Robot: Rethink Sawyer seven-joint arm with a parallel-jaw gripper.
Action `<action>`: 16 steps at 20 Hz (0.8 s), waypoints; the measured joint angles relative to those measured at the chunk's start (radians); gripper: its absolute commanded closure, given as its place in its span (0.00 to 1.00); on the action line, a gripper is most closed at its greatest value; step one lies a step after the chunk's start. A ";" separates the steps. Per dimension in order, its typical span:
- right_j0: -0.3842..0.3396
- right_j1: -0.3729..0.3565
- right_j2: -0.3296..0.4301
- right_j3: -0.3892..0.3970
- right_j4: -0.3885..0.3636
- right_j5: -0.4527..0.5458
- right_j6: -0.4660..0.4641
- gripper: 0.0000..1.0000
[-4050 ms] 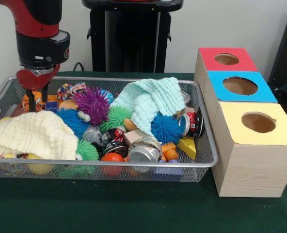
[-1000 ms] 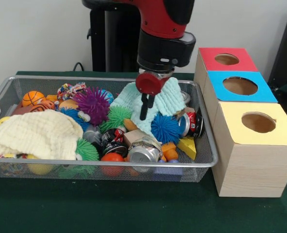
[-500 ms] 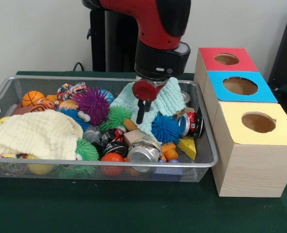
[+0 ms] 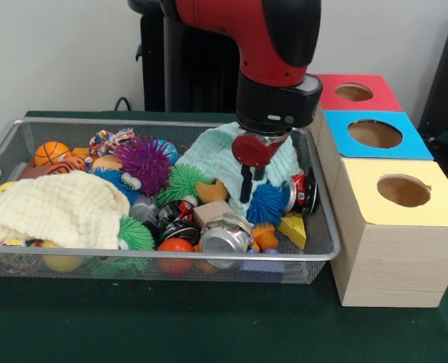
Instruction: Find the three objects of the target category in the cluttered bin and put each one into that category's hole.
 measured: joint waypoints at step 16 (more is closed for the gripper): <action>0.005 0.018 0.036 0.003 0.101 -0.088 0.000 0.00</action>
